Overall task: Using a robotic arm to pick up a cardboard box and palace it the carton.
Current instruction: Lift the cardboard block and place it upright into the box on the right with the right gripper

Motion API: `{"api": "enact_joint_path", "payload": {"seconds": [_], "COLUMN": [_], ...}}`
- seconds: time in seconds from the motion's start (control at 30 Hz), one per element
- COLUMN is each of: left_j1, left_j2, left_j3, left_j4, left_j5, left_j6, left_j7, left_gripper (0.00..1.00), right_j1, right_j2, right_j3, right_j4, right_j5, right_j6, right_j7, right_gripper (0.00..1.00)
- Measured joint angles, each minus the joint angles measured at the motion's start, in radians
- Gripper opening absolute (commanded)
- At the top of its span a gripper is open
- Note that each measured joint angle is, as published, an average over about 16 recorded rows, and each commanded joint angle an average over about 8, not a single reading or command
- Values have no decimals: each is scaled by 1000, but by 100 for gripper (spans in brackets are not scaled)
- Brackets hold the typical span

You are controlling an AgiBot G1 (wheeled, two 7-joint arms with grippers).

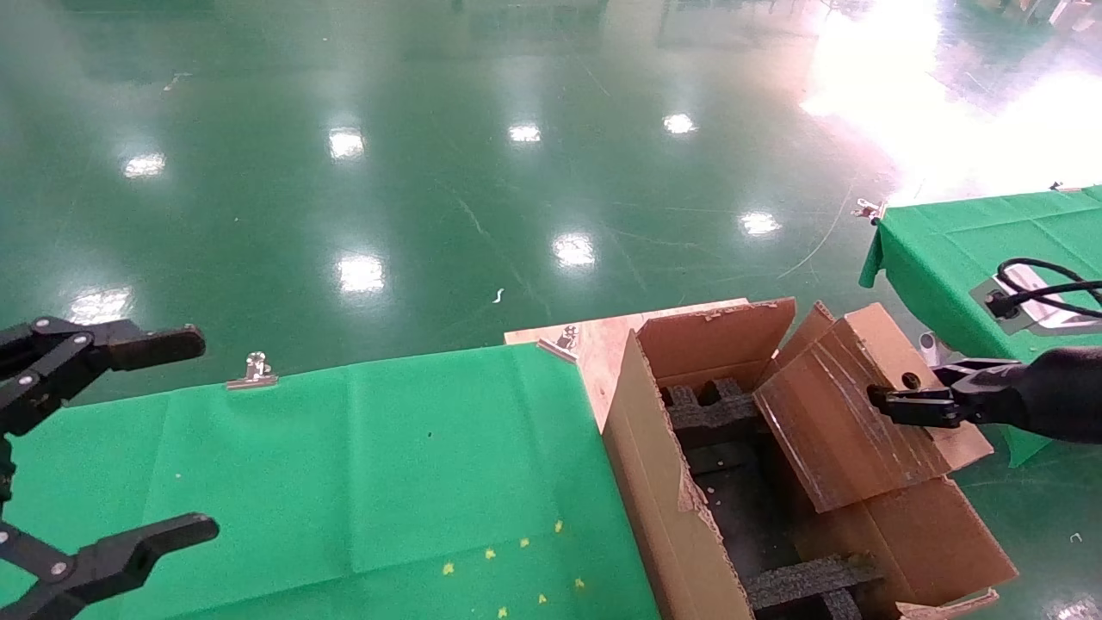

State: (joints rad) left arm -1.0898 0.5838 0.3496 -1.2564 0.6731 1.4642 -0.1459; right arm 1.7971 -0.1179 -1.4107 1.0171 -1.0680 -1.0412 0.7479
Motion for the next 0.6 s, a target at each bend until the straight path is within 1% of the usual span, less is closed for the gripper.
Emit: {"api": "enact_joint_path", "payload": {"seconds": [0.17,0.4,0.6], "left_j1": [0,0,0], "left_j2": [0,0,0], "left_j3": [0,0,0], "left_j4": [0,0,0], "left_j5": [0,0,0], "left_j6": [0,0,0], "left_j7": [0,0,0], "left_gripper": [100,100,100], "right_j1": [-19,-56,-87], "right_j2": [-5,-7,-11], "right_j3": [-13,-39,-61], "right_j4": [-5,-6,-8], "right_j5": [8,10,3], "right_j6": [31,93,136], "right_j7": [33,87,107], "right_gripper": [0,0,0]}}
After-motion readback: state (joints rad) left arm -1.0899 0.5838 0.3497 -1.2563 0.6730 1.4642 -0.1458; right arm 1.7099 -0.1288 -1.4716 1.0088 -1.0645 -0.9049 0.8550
